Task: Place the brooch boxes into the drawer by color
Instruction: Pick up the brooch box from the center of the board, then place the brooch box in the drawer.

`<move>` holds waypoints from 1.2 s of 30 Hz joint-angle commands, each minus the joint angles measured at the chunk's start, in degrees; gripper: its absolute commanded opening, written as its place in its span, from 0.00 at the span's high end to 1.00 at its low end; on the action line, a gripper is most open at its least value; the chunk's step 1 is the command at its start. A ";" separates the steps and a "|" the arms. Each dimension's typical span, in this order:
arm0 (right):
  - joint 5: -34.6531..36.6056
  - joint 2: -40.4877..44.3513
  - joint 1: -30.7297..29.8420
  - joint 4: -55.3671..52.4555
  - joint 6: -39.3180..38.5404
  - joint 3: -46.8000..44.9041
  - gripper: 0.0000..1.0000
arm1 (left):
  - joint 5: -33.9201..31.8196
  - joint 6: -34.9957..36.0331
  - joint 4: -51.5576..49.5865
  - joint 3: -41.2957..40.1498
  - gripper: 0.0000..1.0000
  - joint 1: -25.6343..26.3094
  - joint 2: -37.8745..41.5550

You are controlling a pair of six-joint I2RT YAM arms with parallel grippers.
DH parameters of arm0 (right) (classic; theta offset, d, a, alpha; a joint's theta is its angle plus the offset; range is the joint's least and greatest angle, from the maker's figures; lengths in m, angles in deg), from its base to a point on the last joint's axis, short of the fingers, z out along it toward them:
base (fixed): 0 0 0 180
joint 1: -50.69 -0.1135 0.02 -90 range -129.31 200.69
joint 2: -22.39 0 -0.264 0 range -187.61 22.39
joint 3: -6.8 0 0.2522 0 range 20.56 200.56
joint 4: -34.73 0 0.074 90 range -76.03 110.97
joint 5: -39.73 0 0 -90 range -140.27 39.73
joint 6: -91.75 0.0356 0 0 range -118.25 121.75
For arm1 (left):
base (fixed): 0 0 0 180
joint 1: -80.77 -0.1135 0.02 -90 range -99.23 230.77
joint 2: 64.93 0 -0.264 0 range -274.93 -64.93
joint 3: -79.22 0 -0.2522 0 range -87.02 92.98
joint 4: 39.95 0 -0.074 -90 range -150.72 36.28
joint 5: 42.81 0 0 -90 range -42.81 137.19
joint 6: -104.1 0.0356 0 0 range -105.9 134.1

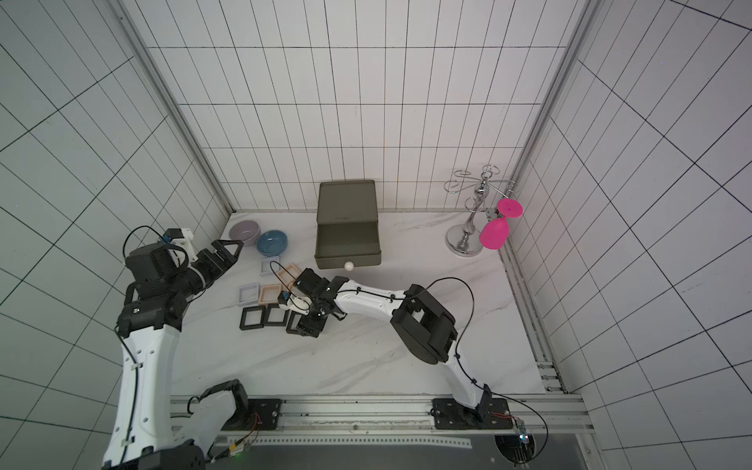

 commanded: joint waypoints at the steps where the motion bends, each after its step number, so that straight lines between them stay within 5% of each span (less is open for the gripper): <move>1: 0.44 7.25 -0.47 0.67 2.43 -2.40 0.42 | 0.57 0.00 0.03 1.26 0.02 -0.13 0.85; 10: 8.11 17.64 1.89 -5.56 4.69 -1.19 0.42 | 1.00 -0.57 -0.06 2.84 0.02 -0.20 0.74; 19: 13.72 19.91 9.22 -13.26 16.39 9.57 0.43 | 1.86 -1.27 0.47 2.92 0.02 -0.14 0.17; 36: 17.90 4.83 15.15 -34.23 32.12 39.00 0.43 | 2.50 -1.23 0.80 2.00 0.02 -0.19 0.45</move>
